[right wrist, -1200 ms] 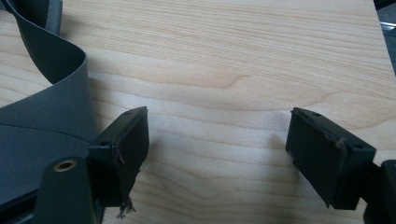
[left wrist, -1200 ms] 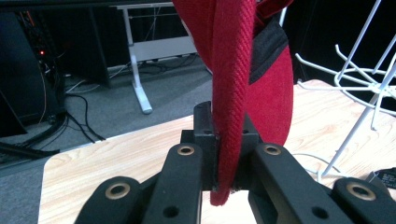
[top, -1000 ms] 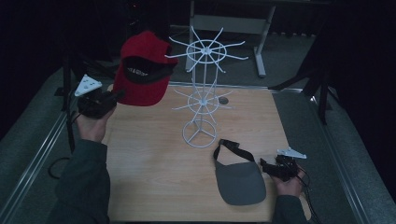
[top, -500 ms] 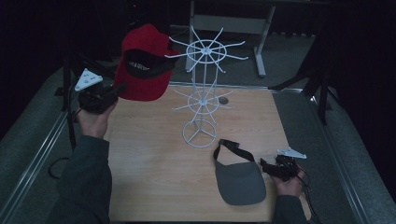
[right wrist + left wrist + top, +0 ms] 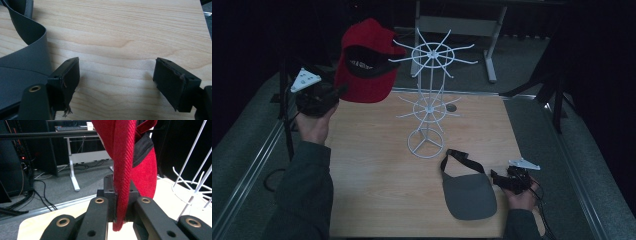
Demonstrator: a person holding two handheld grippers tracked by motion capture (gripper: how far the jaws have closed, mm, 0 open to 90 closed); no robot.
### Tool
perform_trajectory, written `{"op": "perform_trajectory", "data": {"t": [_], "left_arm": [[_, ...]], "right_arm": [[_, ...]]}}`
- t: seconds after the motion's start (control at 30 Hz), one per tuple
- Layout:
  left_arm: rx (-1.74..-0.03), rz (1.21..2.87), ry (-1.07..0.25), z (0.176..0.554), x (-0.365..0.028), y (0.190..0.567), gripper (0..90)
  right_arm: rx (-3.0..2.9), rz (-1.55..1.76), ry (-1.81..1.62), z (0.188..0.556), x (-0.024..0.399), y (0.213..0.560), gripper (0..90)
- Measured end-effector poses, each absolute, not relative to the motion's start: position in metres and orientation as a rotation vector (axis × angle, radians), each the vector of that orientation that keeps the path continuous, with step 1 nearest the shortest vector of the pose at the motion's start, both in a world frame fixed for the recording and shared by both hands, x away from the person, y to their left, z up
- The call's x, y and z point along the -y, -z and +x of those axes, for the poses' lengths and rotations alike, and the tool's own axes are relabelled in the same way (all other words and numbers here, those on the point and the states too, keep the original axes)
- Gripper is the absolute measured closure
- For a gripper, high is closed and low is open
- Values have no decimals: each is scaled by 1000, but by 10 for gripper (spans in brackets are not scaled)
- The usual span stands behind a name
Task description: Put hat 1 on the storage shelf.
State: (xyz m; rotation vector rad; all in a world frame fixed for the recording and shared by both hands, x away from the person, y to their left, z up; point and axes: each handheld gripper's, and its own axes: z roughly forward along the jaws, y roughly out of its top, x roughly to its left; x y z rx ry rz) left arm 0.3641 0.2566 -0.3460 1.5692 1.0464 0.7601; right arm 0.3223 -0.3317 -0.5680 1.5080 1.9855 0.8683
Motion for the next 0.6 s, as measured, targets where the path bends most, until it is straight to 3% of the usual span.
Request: {"op": "perform_trajectory", "data": {"t": [0.6], "left_arm": [[-1020, 1486, -719, 362, -253, 330, 858]], "right_arm": [[-1985, 1509, -870, 322, 332, 568, 212]]}}
